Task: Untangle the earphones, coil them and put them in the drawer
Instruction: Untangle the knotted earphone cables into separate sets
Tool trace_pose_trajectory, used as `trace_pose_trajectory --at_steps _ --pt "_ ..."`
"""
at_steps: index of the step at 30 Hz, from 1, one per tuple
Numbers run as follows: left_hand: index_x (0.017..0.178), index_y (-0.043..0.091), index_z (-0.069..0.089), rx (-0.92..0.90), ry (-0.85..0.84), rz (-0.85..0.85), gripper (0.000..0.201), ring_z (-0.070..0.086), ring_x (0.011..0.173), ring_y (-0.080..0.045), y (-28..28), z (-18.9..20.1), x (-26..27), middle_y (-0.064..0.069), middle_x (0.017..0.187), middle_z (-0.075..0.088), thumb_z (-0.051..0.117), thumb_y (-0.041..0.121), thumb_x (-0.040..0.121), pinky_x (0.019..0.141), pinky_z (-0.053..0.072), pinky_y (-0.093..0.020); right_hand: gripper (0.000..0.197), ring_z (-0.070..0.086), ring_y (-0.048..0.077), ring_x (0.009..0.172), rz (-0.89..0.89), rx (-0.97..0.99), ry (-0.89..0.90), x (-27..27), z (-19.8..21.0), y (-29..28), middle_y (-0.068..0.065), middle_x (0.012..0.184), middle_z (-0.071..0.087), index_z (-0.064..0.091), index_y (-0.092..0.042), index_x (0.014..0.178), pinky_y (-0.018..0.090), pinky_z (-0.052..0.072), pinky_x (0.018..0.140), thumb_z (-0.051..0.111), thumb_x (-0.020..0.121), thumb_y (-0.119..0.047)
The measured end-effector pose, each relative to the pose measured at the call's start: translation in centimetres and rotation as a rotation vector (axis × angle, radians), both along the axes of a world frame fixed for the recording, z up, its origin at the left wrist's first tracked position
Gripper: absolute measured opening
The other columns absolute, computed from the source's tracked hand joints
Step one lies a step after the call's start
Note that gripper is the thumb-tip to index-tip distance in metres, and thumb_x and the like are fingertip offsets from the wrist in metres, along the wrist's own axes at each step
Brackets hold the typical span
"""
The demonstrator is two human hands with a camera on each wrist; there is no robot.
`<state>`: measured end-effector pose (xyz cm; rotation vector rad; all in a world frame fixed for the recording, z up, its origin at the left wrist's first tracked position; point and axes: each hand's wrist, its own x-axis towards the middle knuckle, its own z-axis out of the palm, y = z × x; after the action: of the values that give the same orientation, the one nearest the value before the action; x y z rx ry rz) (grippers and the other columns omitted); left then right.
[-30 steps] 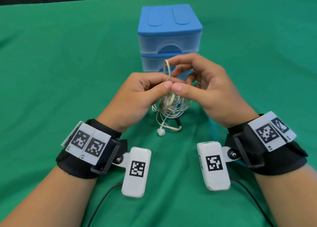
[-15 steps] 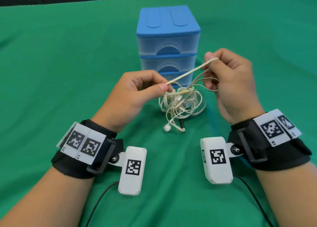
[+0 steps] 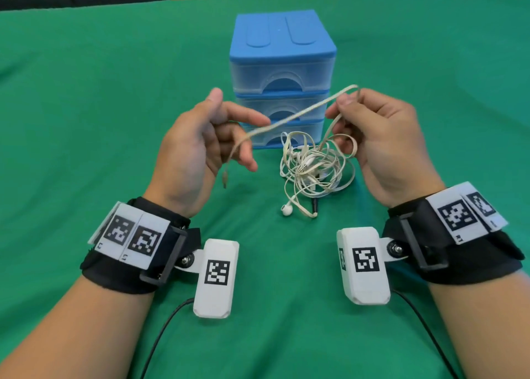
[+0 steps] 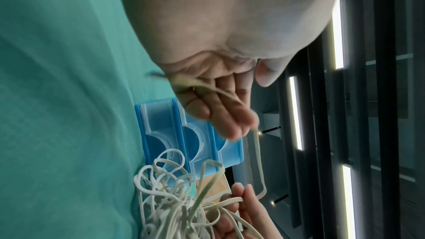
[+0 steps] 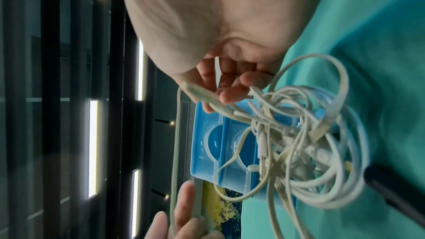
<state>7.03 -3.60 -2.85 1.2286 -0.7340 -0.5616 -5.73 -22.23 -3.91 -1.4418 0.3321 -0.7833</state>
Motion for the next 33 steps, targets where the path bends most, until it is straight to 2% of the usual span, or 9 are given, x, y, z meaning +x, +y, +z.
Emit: trace_pose_trajectory --at_steps 2,5,9,13,17,21,24,28,33 --pt "0.112 0.003 0.068 0.169 -0.02 -0.039 0.046 0.055 0.039 -0.023 0.0 -0.1 -0.1 -0.017 0.058 0.063 0.031 0.029 0.108 0.045 0.041 -0.028 0.022 0.053 0.018 0.064 0.01 -0.066 -0.012 0.0 0.0 0.2 0.01 0.073 0.065 0.073 -0.018 0.076 0.029 0.035 0.056 0.063 0.095 -0.018" --pt "0.127 0.02 0.061 0.38 -0.133 -0.147 0.026 0.048 0.029 -0.018 -0.5 -0.6 -1.0 -0.02 0.071 0.072 0.05 0.018 0.104 0.034 0.034 -0.02 0.018 0.057 0.012 0.065 0.007 -0.157 -0.042 -0.1 0.3 0.7 0.003 0.072 0.07 0.073 -0.014 0.083 0.019 0.039 0.059 0.062 0.097 -0.015" --pt "0.126 0.028 0.063 0.372 -0.344 -0.061 0.037 0.045 0.053 -0.015 -1.2 -1.1 -1.0 -0.001 0.066 0.056 0.074 0.023 0.091 0.054 0.038 -0.026 0.012 0.068 0.012 0.073 0.083 -0.192 -0.092 -0.2 0.6 1.2 0.012 0.081 0.072 0.071 -0.006 0.095 0.012 0.045 0.064 0.06 0.098 -0.009" --pt "0.131 0.034 0.062 0.414 -0.415 -0.079 0.05 0.039 0.06 -0.005 -1.6 -1.5 -0.8 0.007 0.072 0.045 0.078 0.038 0.084 0.061 0.032 -0.024 0.011 0.073 0.021 0.088 0.222 -0.152 -0.144 -0.2 0.6 1.4 0.02 0.094 0.069 0.066 -0.001 0.102 0.023 0.054 0.072 0.056 0.098 -0.003" --pt "0.114 0.033 0.067 0.485 -0.597 -0.065 0.031 0.048 0.073 0.01 -1.8 -1.7 -1.0 0.003 0.097 0.05 0.078 0.037 0.085 0.07 0.035 -0.013 0.01 0.07 0.027 0.093 0.293 -0.119 -0.136 0.0 0.4 1.6 0.018 0.094 0.072 0.065 -0.005 0.1 0.03 0.05 0.075 0.055 0.099 -0.004" --pt "0.087 0.03 0.062 0.479 -0.62 0.061 0.02 0.05 0.083 -0.005 -1.7 -1.7 -0.6 0.003 0.103 0.046 0.081 0.031 0.083 0.078 0.038 -0.016 0.021 0.066 0.029 0.086 0.258 -0.062 -0.083 -0.3 0.6 1.2 0.009 0.081 0.075 0.069 -0.01 0.087 0.033 0.033 0.067 0.049 0.09 -0.005" --pt "0.084 0.021 0.059 0.426 -0.608 0.088 0.024 0.057 0.083 -0.02 -1.7 -1.8 -0.4 -0.004 0.108 0.054 0.08 0.03 0.083 0.079 0.046 -0.021 0.035 0.066 0.029 0.074 0.223 0.101 -0.125 -0.8 0.9 0.8 0.007 0.07 0.069 0.071 -0.013 0.067 0.042 0.031 0.079 0.038 0.078 -0.008" --pt "0.075 0.017 0.051 0.438 -0.597 0.146 0.033 0.054 0.066 -0.029 -1.7 -1.9 -0.1 -0.009 0.082 0.069 0.076 0.037 0.084 0.064 0.044 -0.036 0.036 0.061 0.026 0.063 0.163 0.156 -0.11 -0.9 0.9 0.5 0.006 0.06 0.063 0.064 -0.011 0.057 0.036 0.041 0.073 0.048 0.087 -0.023" --pt "0.073 0.022 0.05 0.393 -0.513 0.178 0.034 0.058 0.062 -0.023 -1.7 -1.8 0.0 -0.006 0.07 0.067 0.079 0.041 0.076 0.062 0.048 -0.044 0.038 0.046 0.017 0.051 0.057 -0.187 0.041 -0.4 0.1 0.6 -0.003 0.049 0.053 0.053 -0.012 0.056 0.026 0.037 0.057 0.074 0.086 -0.021"
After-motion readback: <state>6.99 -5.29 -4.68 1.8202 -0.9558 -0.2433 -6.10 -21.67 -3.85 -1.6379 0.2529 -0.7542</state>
